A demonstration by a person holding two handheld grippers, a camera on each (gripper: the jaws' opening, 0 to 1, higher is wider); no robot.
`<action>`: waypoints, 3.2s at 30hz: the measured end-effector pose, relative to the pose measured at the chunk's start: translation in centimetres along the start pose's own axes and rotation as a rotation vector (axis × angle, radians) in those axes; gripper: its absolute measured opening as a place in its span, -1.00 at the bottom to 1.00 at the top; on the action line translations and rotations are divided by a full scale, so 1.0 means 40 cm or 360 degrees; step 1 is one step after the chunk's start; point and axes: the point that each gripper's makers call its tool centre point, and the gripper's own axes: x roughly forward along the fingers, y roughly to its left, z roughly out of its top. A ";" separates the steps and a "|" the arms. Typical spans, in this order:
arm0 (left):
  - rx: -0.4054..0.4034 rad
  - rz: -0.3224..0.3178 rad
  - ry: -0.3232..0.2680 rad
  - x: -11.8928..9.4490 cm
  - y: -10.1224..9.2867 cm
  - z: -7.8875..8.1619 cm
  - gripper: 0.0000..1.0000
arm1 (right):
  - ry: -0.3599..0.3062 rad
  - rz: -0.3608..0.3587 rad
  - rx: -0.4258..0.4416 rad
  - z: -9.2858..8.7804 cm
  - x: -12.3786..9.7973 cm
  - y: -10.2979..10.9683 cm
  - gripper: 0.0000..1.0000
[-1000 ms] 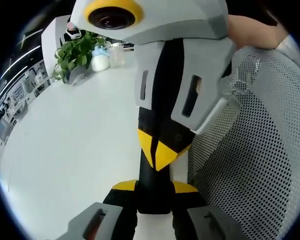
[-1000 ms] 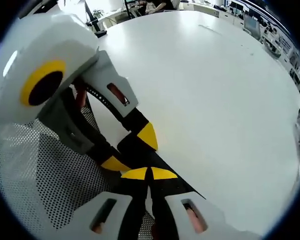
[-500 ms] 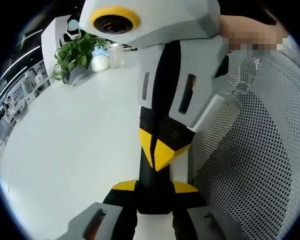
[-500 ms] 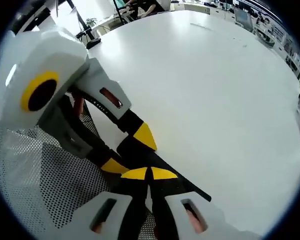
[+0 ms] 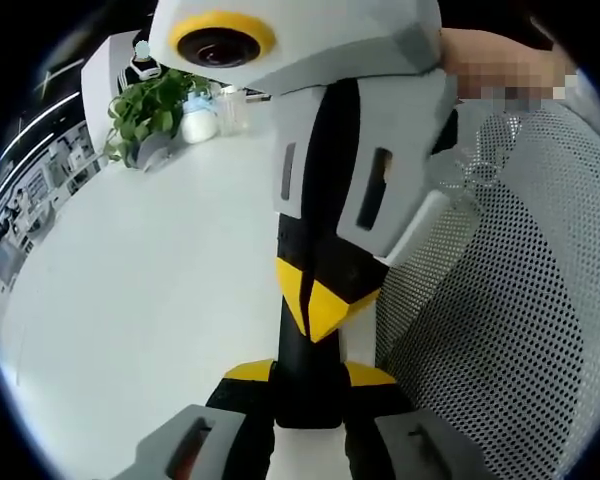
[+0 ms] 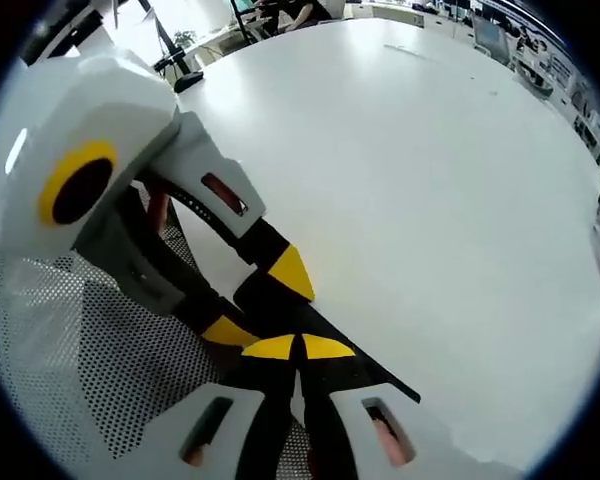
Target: Press the specified remote control buttons in sequence, fully releasing each button before pressing the next.
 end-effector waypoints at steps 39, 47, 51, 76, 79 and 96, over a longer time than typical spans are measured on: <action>-0.0034 0.0030 -0.0006 0.002 0.001 0.001 -0.51 | -0.0918 -0.0008 0.0362 0.148 -0.304 -0.061 -1.00; -0.0032 0.0030 -0.0014 0.003 0.002 0.003 -0.51 | -0.1395 -0.0175 0.0463 0.153 -0.496 -0.104 -1.00; -0.0033 0.0031 -0.0020 0.004 0.002 0.004 -0.51 | -0.1435 -0.0417 0.0430 0.112 -0.550 -0.145 -1.00; -0.0032 0.0031 -0.0021 0.006 0.004 0.007 -0.51 | -0.1599 -0.0912 0.0449 0.035 -0.613 -0.188 0.42; -0.0036 0.0032 -0.0027 0.005 0.004 0.007 -0.51 | -0.1626 -0.0970 0.0424 0.026 -0.613 -0.186 0.75; -0.0063 0.0051 -0.0070 0.005 0.004 0.007 -0.50 | -0.1606 -0.1096 0.0418 0.020 -0.586 -0.178 1.00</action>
